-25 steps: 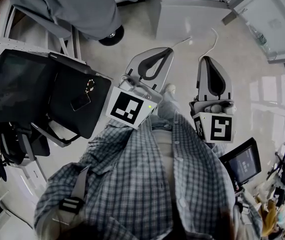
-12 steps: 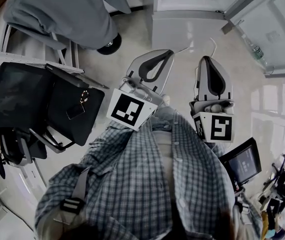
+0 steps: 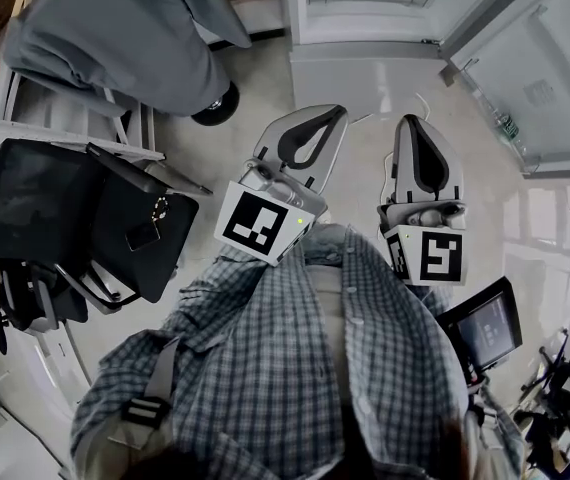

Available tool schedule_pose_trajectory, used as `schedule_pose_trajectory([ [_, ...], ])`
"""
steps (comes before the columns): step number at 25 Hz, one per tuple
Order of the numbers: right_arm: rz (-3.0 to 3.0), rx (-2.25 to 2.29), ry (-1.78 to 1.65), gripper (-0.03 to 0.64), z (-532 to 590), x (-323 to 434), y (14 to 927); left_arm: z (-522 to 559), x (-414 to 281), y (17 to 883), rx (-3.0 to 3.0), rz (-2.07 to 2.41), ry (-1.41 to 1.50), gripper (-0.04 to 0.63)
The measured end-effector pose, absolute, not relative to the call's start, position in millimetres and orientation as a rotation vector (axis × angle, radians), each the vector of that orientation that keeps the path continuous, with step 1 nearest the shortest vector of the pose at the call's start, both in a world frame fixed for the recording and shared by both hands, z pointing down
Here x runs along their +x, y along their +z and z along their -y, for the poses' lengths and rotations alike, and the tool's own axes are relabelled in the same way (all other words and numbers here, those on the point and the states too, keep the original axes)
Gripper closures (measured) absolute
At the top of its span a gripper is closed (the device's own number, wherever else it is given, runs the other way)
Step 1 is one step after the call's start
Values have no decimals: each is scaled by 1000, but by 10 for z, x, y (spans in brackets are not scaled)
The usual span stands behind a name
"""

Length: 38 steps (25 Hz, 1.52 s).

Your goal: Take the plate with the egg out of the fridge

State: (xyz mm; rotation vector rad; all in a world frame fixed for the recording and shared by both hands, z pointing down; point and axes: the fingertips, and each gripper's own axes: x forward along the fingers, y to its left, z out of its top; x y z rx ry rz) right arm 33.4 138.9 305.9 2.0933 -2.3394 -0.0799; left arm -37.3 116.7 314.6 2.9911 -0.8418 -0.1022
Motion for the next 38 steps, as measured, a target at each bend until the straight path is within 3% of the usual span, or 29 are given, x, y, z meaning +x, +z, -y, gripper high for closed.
schedule_pose_trajectory([
  [20, 2331, 2096, -42, 612, -1165, 744, 3185, -970, 94, 3167, 3006, 800, -60, 589],
  [38, 2283, 2150, -39, 612, -102, 1163, 3143, 102, 554, 3114, 3026, 718, -82, 589],
])
